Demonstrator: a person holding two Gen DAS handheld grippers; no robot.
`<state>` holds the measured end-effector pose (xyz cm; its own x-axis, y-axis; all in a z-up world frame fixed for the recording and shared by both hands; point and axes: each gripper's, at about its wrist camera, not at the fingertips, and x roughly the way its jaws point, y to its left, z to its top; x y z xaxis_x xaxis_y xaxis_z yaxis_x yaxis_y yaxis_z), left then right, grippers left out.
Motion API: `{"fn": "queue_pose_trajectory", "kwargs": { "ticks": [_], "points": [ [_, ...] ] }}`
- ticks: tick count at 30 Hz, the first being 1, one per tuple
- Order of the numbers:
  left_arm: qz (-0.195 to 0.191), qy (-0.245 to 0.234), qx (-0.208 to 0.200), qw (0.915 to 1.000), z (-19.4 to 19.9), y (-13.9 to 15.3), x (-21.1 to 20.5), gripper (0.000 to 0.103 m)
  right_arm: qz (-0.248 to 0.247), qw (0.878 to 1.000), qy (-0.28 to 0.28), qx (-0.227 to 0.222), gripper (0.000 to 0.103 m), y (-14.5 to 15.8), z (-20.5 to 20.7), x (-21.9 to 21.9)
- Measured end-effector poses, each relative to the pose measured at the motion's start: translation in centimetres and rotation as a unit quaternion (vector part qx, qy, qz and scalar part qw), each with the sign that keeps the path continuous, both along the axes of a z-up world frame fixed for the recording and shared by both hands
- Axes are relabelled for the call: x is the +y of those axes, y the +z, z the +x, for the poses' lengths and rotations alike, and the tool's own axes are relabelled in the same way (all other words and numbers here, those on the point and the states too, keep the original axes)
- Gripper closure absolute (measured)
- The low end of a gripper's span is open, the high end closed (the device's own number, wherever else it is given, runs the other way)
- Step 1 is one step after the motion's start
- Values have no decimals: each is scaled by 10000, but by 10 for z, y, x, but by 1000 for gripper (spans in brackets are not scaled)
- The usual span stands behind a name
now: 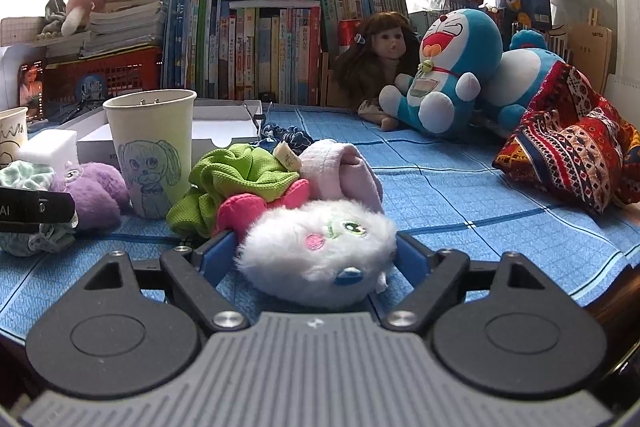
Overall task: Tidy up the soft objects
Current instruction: 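Grasp the mint-green striped pouch with the left gripper while the right grasps the white fluffy plush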
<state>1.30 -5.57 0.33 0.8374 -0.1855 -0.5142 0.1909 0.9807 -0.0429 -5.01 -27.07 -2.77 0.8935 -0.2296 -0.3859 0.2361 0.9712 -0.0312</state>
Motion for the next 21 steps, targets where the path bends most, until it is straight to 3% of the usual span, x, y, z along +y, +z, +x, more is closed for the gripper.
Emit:
{"fn": "queue_pose_trajectory", "kwargs": {
  "ticks": [4,12,21],
  "points": [
    [-104,-49,107,9999,1,-1,3,7,-5,10000,-18,3,24,1,0,0],
    [-164,-256,75,9995,-12,9,2,41,98,9999,-24,-49,31,7,-8,-3],
    [-155,-295,-259,9991,-34,30,12,44,95,9991,134,-385,33,23,-23,7]
  ]
}}
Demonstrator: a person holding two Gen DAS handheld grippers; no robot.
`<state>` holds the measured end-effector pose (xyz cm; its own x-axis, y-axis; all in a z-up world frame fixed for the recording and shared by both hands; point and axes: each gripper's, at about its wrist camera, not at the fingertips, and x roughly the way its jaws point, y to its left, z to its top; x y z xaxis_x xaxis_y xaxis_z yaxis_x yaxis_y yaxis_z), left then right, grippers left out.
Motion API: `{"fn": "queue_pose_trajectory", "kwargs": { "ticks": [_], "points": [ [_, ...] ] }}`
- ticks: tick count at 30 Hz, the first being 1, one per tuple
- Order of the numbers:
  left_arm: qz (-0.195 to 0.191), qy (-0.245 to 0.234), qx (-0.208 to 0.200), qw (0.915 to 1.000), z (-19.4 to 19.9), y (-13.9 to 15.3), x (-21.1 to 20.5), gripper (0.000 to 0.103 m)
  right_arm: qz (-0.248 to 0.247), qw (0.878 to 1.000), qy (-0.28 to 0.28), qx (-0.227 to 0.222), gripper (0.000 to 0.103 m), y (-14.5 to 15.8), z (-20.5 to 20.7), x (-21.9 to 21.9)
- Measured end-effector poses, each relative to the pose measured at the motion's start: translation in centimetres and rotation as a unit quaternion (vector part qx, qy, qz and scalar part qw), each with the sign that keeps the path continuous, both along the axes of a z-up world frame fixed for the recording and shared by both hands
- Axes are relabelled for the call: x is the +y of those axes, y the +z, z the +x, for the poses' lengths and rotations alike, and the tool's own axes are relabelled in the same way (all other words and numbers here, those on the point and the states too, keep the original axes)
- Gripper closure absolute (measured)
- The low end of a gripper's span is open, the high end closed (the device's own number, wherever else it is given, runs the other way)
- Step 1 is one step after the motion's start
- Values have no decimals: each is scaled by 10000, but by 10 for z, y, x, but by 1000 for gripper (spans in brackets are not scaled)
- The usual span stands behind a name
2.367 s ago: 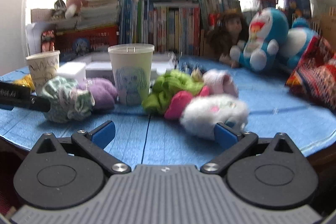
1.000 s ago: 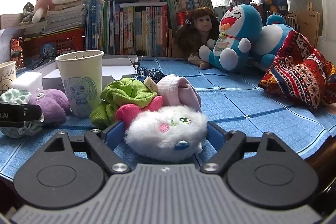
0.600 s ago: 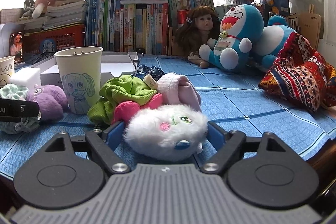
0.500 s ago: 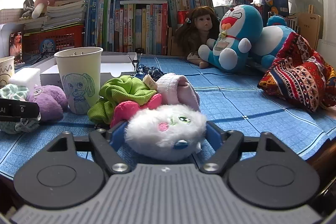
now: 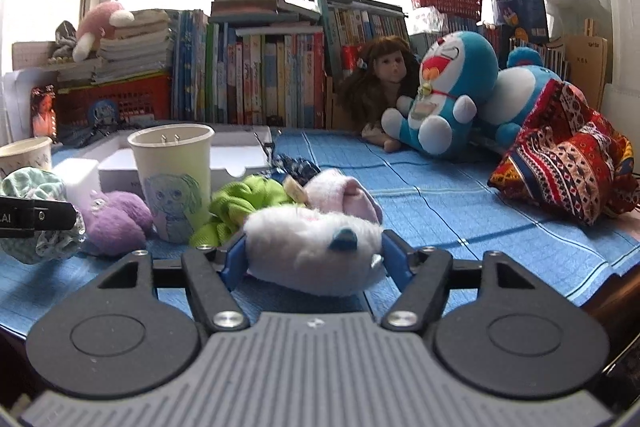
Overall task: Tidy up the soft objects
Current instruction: 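Lift the green pouch and white plush and carry both over the white tray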
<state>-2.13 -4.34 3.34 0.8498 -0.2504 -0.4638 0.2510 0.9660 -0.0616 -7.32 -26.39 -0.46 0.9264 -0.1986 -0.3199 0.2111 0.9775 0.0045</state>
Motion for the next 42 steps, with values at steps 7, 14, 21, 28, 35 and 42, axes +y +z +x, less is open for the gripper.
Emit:
{"fn": "queue_pose_trajectory", "kwargs": {
  "ticks": [7,14,21,28,35,42],
  "points": [
    [-158,1,-57,9999,-6,12,11,45,11,9998,123,-126,33,8,-3,5],
    [-246,-146,-134,9995,-5,29,13,47,242,9993,216,-181,34,17,-2,0],
    [-461,-249,-101,9986,6,44,20,47,633,9972,290,-275,34,28,2,-13],
    [-796,-329,-1,9963,30,69,35,48,990,9931,435,-445,34,51,12,-31],
    [-1038,-399,98,9937,71,106,54,48,1380,9862,690,-600,34,84,35,-49],
    [-1121,-515,431,9914,118,133,57,48,1934,9738,1164,-280,34,109,88,-57]
  ]
}}
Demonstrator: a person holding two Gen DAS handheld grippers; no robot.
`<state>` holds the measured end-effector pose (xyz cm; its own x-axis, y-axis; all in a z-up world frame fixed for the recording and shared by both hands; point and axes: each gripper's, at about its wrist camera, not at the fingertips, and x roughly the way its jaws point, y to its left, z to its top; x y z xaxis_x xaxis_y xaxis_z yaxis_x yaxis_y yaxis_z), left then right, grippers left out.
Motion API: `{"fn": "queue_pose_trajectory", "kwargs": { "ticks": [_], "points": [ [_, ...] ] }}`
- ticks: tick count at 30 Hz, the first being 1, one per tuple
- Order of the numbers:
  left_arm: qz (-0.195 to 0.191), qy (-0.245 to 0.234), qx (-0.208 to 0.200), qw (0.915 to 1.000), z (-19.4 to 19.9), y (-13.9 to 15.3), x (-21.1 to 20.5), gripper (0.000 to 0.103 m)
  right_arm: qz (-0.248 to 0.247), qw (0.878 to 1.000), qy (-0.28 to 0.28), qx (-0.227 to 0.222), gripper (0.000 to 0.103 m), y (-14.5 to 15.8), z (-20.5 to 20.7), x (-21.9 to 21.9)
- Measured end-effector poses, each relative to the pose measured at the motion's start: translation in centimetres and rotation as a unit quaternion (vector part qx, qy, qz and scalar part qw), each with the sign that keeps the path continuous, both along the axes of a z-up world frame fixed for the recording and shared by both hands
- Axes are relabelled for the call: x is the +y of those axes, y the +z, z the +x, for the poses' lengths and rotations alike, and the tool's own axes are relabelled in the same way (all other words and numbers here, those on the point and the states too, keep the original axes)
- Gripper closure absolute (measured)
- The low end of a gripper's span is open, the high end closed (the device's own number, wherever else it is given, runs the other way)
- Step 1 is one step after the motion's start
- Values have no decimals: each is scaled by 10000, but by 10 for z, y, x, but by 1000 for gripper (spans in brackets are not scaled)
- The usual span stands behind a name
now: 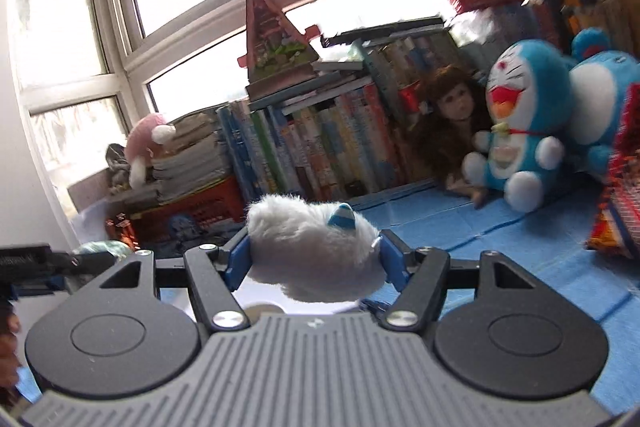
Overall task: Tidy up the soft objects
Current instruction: 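Lift the green pouch and white plush and carry both over the white tray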
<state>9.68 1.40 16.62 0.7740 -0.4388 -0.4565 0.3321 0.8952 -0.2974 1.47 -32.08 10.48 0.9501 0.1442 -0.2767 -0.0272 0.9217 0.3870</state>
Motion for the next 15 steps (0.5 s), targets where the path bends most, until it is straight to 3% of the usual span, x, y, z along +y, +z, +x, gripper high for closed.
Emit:
{"fn": "queue_pose_trajectory", "kwargs": {
  "ticks": [10,15],
  "points": [
    [514,-163,1084,9926,87,-6,-27,48,-154,9882,735,1337,34,3,104,21],
    [619,-221,1806,9814,132,-31,-50,48,-172,9781,893,1873,34,-9,145,40]
  ]
}}
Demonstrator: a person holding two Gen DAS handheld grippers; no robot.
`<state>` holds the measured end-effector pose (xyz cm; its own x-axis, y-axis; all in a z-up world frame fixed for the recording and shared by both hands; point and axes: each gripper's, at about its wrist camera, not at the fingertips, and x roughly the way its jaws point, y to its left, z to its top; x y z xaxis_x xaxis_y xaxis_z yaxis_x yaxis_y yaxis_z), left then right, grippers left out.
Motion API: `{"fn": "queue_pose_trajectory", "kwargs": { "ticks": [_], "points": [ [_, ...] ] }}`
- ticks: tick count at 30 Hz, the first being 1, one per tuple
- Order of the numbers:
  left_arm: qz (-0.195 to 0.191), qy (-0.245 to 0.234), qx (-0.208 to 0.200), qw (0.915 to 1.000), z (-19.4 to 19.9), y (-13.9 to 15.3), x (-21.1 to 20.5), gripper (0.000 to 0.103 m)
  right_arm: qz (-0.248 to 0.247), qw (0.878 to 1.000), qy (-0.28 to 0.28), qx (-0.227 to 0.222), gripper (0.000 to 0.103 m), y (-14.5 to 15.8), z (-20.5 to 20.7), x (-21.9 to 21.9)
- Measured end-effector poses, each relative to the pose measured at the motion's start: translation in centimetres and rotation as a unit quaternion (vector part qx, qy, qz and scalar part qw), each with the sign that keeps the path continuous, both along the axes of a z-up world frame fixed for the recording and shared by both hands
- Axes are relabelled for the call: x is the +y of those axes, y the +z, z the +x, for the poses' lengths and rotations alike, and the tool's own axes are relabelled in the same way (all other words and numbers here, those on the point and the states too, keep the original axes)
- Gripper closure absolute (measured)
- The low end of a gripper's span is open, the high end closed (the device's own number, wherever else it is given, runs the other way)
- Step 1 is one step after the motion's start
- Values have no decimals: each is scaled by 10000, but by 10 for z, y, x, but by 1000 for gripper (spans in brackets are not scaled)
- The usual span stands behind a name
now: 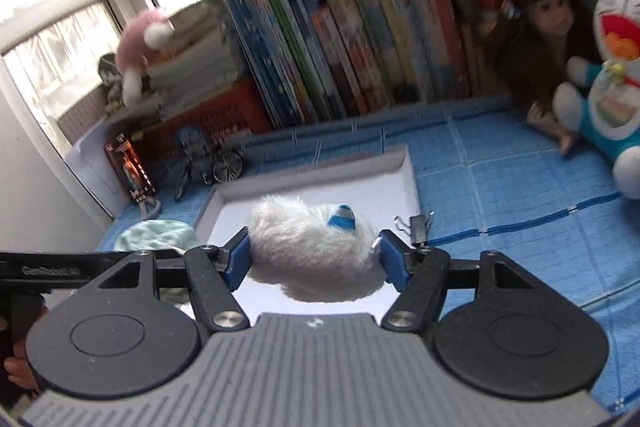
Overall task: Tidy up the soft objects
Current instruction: 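Lift the green pouch and white plush and carry both over the white tray, then open both grippers to drop the pouch and plush into the tray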
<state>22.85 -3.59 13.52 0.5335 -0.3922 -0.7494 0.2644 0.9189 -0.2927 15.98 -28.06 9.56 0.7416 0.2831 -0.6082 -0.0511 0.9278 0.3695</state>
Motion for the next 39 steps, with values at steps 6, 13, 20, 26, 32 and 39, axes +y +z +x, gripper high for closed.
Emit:
{"fn": "queue_pose_trajectory", "kwargs": {
  "ticks": [6,13,20,26,32,39],
  "points": [
    [101,177,448,9988,39,-32,-10,48,-33,9971,-38,758,34,-21,37,11],
    [171,243,1035,9942,72,-63,-13,46,127,9916,-71,1288,34,-44,58,12],
    [236,300,1255,9914,82,-79,-16,45,114,9904,-80,1375,33,-48,66,13],
    [257,361,1319,9903,83,-81,-18,41,152,9903,-106,1379,33,-49,68,14],
    [185,418,1340,9899,83,-79,-16,32,339,9901,-75,1359,30,-50,67,9],
    [191,475,1261,9907,78,-70,-12,29,506,9908,-83,1253,22,-43,61,5]
  ]
}}
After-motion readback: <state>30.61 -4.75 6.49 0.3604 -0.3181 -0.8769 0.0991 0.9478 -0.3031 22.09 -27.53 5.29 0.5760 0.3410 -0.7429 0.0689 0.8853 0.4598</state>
